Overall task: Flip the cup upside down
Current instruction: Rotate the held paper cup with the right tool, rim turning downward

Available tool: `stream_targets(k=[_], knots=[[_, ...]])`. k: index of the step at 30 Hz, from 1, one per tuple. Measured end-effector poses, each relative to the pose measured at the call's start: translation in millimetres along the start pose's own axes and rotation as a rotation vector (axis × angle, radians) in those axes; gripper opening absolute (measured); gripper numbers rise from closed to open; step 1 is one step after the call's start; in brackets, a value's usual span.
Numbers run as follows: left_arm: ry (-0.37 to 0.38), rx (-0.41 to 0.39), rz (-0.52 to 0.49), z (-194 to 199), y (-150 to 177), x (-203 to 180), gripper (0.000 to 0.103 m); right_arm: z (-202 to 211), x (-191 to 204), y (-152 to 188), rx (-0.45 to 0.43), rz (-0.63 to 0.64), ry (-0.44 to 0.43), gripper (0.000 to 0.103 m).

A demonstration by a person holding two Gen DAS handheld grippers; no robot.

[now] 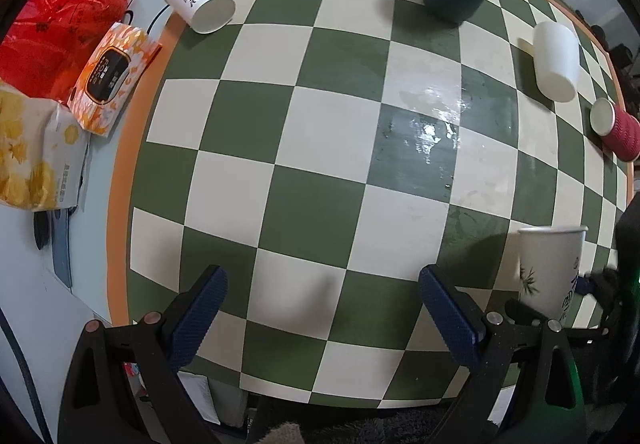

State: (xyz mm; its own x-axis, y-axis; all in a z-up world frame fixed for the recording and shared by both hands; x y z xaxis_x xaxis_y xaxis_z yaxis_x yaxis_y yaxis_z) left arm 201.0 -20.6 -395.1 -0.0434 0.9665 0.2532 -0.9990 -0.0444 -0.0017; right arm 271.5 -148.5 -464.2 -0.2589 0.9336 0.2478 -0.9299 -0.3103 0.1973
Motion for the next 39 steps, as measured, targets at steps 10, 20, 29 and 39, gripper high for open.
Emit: stream_targets(k=[10, 20, 29, 39], knots=[[-0.01, -0.018, -0.039, 3, 3, -6, 0.098, -2, -35, 21, -0.101, -0.776, -0.282, 0.066], [-0.019, -0.023, -0.019, 3, -4, 10, 0.098, -14, -52, 50, -0.218, -1.197, -0.437, 0.066], [-0.015, -0.029, 0.001, 6, -11, 18, 0.098, -30, -76, 64, -0.262, -1.456, -0.623, 0.066], [-0.018, -0.052, -0.004, 13, -12, 17, 0.098, -53, -67, 69, -0.266, -1.492, -0.752, 0.076]])
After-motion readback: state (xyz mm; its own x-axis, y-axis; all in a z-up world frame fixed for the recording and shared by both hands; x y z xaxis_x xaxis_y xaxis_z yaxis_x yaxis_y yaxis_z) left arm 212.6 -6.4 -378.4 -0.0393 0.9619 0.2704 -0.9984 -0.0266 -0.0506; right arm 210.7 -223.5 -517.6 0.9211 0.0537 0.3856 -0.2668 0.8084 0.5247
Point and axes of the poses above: each gripper's, at about its wrist camera, not at the fingertips, and z roughly against the way its jaws point, x to its left, y to its underside, the point moved 6 cm from there along -z, roughly the way its jaws point, and after that the axes turned 12 degrees about -y, right-handed, at the moved point
